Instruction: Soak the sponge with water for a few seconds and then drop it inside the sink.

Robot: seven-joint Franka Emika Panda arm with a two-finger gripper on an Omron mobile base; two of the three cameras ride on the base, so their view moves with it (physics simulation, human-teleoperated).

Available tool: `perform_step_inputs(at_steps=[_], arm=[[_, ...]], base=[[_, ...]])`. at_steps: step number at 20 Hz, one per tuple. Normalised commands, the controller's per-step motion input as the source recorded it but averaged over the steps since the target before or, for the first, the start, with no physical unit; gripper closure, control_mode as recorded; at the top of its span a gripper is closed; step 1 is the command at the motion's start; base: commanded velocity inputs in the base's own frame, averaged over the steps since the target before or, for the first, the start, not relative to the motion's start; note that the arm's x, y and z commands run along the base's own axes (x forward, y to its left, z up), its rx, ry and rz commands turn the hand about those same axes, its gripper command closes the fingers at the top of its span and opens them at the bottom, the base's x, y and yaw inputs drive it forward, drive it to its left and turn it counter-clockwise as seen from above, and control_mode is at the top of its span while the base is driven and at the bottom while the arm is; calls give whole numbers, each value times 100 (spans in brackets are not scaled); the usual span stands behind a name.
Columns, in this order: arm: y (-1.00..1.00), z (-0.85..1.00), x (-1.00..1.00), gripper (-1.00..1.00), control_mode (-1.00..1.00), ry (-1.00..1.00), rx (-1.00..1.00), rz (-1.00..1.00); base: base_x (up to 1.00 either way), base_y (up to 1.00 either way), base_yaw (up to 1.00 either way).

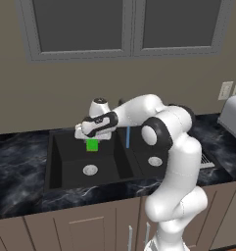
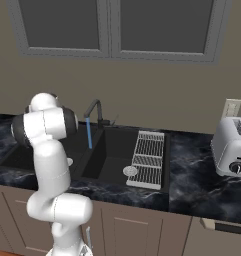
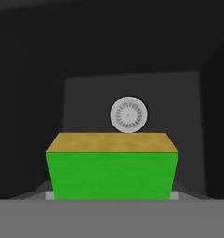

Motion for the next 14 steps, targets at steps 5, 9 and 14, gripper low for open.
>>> perform_step_inputs(at_steps=[5, 9, 14], arm=[[1, 3, -18, 100, -100, 7, -21, 10], [2, 7, -28, 100, -100, 24, -28, 8], [1, -6, -2, 100, -100, 21, -19, 8]], base=[[0, 0, 0], [0, 0, 0], [0, 0, 0]])
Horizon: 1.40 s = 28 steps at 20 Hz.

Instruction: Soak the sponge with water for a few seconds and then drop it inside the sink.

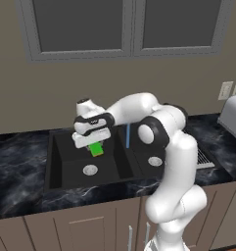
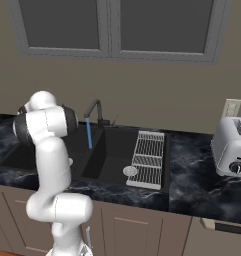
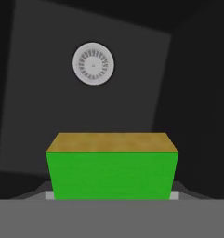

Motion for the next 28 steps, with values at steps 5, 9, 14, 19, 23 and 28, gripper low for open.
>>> perform_step_inputs(at_steps=[5, 9, 14, 19, 23, 28], arm=[[0, -26, 0, 100, -100, 15, -2, 8], [0, -21, 0, 100, -100, 12, 0, 7], [3, -21, 0, 100, -100, 3, 0, 4], [14, -32, 0, 100, -100, 0, 1, 0], [11, -22, 0, 100, -100, -4, 8, 0], [3, -14, 0, 100, -100, -8, 9, 0]], base=[[0, 0, 0], [0, 0, 0], [0, 0, 0], [0, 0, 0], [0, 0, 0], [0, 0, 0]])
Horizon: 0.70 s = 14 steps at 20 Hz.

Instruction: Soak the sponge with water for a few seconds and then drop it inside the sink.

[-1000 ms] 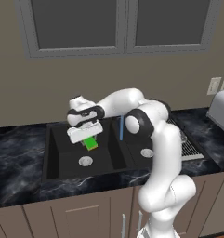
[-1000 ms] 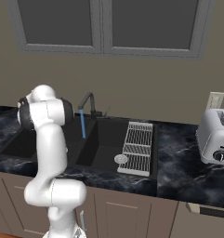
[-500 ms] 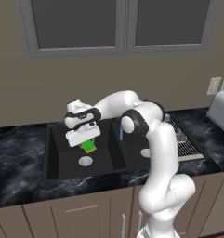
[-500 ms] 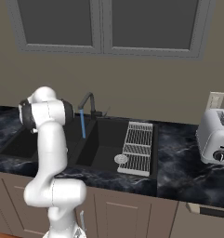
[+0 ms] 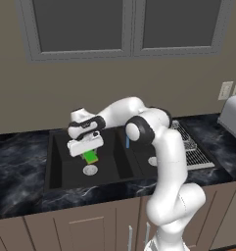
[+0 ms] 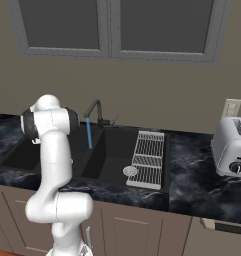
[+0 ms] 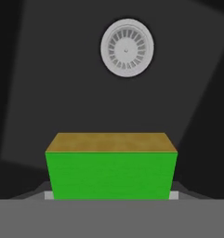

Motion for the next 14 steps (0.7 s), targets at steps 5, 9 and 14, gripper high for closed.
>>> perform_step_inputs(at_steps=[5, 9, 14], arm=[[0, -17, 0, 100, -100, -9, 4, 0], [0, -24, 4, 100, -100, -12, 2, 0], [0, -19, 2, 100, -100, -13, 2, 0]], base=[[0, 0, 0], [0, 0, 0], [0, 0, 0]])
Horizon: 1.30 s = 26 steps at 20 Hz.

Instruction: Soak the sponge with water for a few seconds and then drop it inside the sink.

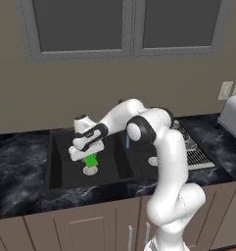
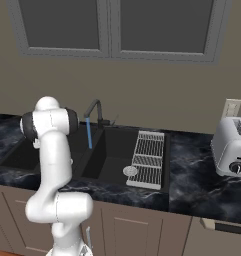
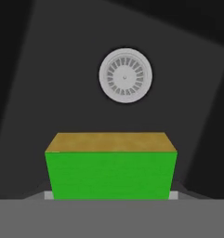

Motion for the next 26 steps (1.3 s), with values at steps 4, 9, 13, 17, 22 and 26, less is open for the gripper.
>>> perform_step_inputs(at_steps=[4, 9, 13, 17, 22, 26], arm=[[0, -19, 1, 100, -100, -14, 3, 0], [0, -17, 5, 100, -100, -12, 3, 0], [5, -18, 16, 100, -100, -11, 3, 0], [5, -14, 17, 100, -100, -10, 9, 0], [6, -15, 14, 100, -100, -6, 11, 0], [0, -35, 4, 100, -100, -1, 5, -1]], base=[[0, 0, 0], [0, 0, 0], [0, 0, 0], [0, 0, 0], [0, 0, 0], [0, 0, 0]])
